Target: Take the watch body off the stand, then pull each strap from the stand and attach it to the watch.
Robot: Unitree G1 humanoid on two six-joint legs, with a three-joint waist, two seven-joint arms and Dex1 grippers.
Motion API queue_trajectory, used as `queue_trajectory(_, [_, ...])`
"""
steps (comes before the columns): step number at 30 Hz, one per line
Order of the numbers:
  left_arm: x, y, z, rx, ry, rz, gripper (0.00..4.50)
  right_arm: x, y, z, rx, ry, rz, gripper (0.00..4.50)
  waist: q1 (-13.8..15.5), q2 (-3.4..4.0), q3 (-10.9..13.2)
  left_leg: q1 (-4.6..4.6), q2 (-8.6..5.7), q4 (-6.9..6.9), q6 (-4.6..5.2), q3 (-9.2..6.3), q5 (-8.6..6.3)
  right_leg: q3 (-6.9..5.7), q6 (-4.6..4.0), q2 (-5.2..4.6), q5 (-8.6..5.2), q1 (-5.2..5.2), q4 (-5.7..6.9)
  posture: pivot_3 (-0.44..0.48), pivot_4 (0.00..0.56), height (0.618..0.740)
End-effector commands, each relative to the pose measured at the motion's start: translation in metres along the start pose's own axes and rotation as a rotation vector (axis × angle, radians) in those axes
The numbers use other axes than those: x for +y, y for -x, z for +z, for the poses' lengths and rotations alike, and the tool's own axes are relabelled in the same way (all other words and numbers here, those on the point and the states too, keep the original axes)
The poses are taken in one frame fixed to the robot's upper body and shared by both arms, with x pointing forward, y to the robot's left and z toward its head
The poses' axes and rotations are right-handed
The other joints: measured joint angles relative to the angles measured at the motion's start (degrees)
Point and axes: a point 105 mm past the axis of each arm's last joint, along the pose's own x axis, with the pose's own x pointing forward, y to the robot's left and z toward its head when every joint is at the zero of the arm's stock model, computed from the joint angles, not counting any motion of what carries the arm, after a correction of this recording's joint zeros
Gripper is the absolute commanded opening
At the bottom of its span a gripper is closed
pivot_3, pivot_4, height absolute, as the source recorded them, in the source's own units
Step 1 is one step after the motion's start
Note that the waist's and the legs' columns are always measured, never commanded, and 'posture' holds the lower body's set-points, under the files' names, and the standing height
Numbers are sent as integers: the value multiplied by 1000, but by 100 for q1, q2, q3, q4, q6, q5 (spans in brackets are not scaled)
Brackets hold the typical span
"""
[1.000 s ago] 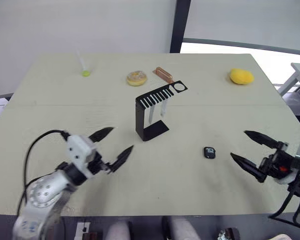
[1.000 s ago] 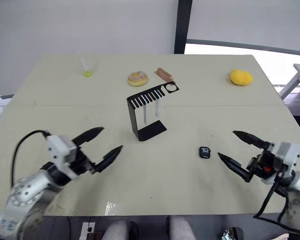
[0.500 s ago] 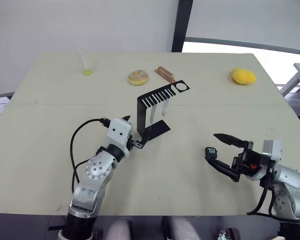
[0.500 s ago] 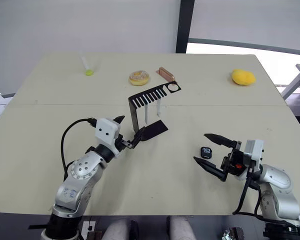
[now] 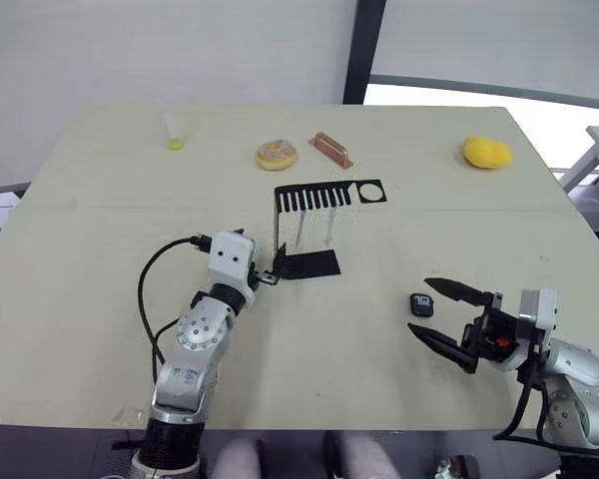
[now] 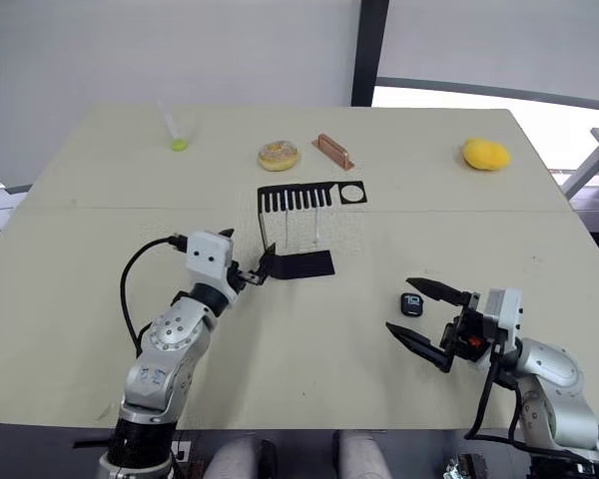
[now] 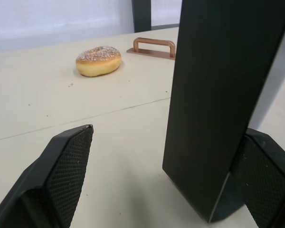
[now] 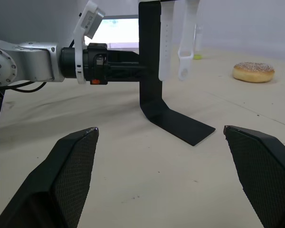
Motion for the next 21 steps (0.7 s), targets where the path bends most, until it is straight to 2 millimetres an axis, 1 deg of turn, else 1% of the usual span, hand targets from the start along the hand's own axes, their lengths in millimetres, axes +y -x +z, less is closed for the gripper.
queue_trajectory(1, [1,-5,13,-48,-16,17,4500,2,-3,7,-19,33,5,4465,-4,0,0,0,0,0,-3,0,1,0,0,0,0,0,0,0,150,740])
queue_trajectory(8, [5,-18,15,-41,-15,68,4500,3,-7,6,-17,27,1,4465,2,-1,0,-1,0,-1,-6,0,4,0,0,0,0,-1,-1,0,150,740])
queue_trajectory(15, [-8,-26,16,-42,2,17,4500,2,-15,4,-16,35,-13,4465,0,-1,1,-2,0,-5,-18,1,10,0,0,1,0,-4,-2,0,150,740])
queue_trajectory(18, [-12,-28,18,-49,0,-2,4500,2,-21,7,-30,48,-24,4465,1,-1,1,-3,0,-4,-19,1,10,0,0,1,0,-6,-1,0,150,740])
queue_trajectory(19, [-13,-29,18,-50,1,-6,3965,2,-23,7,-34,50,-27,4500,3,-1,1,-3,0,-3,-20,1,11,0,0,0,0,-7,-1,0,150,740])
queue_trajectory(20, [-14,-29,18,-50,1,-8,3629,2,-24,8,-40,53,-35,4500,4,-2,1,-3,0,-3,-20,1,11,0,0,0,0,-7,-1,0,150,740])
queue_trajectory(21, [-14,-30,18,-50,2,-9,3199,2,-25,8,-43,54,-41,4500,3,-1,1,-3,0,-4,-20,0,11,0,0,1,0,-6,-1,0,150,740])
